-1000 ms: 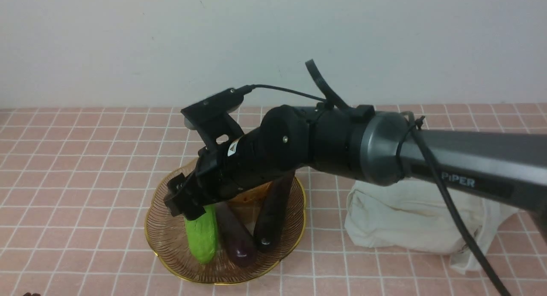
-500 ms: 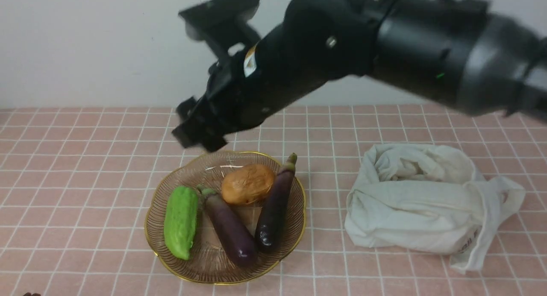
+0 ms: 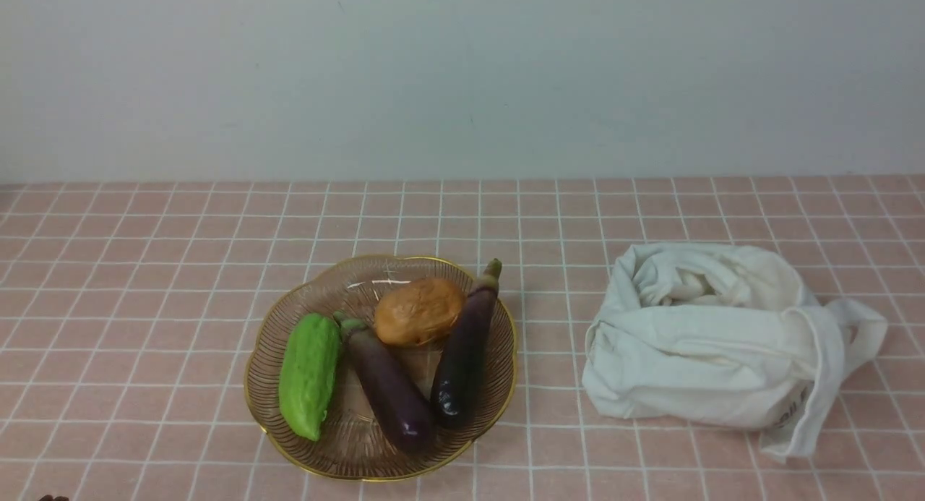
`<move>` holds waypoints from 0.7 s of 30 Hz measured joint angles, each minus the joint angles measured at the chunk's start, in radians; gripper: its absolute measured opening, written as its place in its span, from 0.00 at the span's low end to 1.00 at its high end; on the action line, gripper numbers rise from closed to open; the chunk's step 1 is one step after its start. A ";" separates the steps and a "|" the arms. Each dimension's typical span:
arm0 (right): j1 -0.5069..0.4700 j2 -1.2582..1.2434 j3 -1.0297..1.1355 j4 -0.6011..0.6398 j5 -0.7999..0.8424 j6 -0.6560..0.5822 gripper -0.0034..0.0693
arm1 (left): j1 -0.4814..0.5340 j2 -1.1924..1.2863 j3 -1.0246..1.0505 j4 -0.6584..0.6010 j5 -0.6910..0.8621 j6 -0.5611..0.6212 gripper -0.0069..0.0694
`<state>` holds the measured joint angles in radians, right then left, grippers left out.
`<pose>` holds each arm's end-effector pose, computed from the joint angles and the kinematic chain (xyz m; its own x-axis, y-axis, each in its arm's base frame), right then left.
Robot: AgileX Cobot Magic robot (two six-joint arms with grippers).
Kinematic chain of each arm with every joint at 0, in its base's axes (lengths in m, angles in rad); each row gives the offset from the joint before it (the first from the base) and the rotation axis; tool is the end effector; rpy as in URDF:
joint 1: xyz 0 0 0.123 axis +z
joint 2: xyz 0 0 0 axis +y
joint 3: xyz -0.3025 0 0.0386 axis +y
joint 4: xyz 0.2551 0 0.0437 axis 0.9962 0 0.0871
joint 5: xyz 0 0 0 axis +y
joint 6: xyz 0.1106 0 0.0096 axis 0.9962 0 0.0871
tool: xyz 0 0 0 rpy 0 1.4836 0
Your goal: Take vegetables from bag on pink coffee tablecloth place on plate.
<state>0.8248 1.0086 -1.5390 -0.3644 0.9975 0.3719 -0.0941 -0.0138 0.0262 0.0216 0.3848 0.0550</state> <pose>0.1390 0.1015 0.5300 -0.3137 -0.1045 -0.9437 -0.4638 0.8841 0.0562 0.0581 -0.0046 0.1640 -0.2963 0.1032 -0.9495 0.1088 0.9913 0.0738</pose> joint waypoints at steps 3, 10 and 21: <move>0.000 -0.134 0.166 -0.027 -0.062 0.019 0.03 | 0.000 0.000 0.000 0.000 0.000 0.000 0.08; 0.000 -0.487 0.568 -0.014 -0.271 0.026 0.03 | 0.000 0.000 0.000 0.000 0.000 0.000 0.08; 0.000 -0.812 0.944 -0.009 -0.504 0.046 0.03 | 0.000 0.000 0.000 0.000 0.000 0.000 0.08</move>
<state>0.8248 0.1970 -0.5955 -0.3733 0.4935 0.4174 -0.0941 -0.0138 0.0262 0.0216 0.3848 0.0550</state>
